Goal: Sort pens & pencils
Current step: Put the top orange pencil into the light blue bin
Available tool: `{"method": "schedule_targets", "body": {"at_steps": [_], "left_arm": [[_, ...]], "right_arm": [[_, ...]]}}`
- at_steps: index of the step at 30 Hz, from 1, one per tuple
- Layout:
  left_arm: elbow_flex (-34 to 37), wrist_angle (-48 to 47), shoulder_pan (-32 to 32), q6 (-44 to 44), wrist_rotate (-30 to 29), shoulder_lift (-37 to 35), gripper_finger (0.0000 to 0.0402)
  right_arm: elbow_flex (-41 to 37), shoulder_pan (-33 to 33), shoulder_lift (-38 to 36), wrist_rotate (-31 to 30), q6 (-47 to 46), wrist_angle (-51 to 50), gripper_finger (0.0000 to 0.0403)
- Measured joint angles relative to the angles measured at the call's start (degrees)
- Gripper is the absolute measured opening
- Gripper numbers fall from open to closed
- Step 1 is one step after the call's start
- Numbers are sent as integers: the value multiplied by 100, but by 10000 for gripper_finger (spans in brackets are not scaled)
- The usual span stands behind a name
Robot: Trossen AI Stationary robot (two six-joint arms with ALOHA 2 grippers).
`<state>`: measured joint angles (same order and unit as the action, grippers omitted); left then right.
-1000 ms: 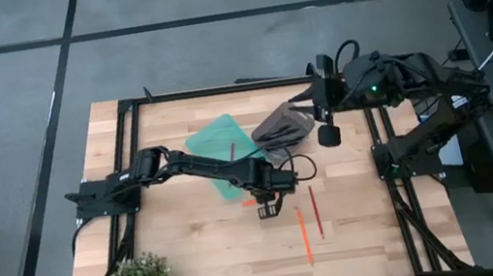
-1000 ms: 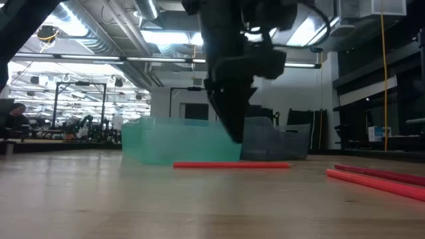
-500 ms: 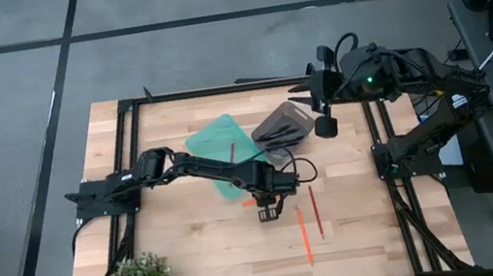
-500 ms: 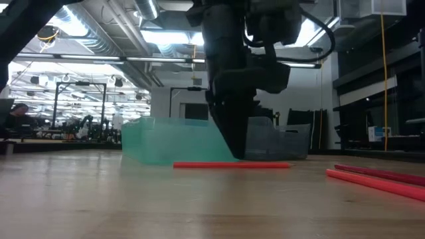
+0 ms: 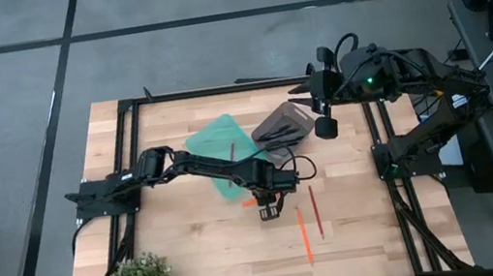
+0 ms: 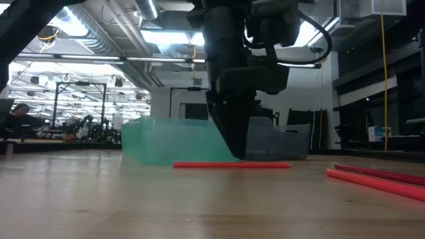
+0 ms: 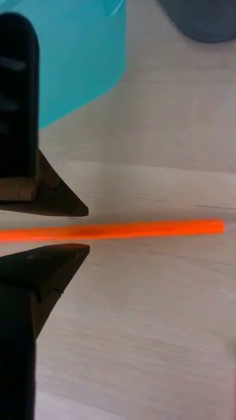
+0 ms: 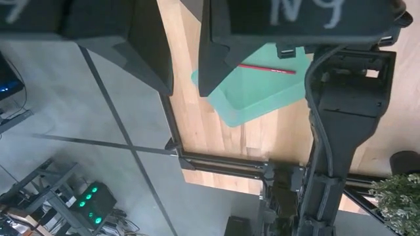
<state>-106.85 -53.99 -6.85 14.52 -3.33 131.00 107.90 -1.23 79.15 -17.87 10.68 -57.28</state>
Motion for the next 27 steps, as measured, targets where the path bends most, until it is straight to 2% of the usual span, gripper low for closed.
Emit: {"method": "schedule_targets", "body": {"at_steps": [7, 27], "left_arm": [[1, 76, 24, 11, 106, 137, 87], [-20, 64, -45, 117, 288, 267, 85]], "right_arm": [[0, -3, -2, 2, -9, -44, 74], [-2, -20, -4, 210, -15, -92, 74]]}}
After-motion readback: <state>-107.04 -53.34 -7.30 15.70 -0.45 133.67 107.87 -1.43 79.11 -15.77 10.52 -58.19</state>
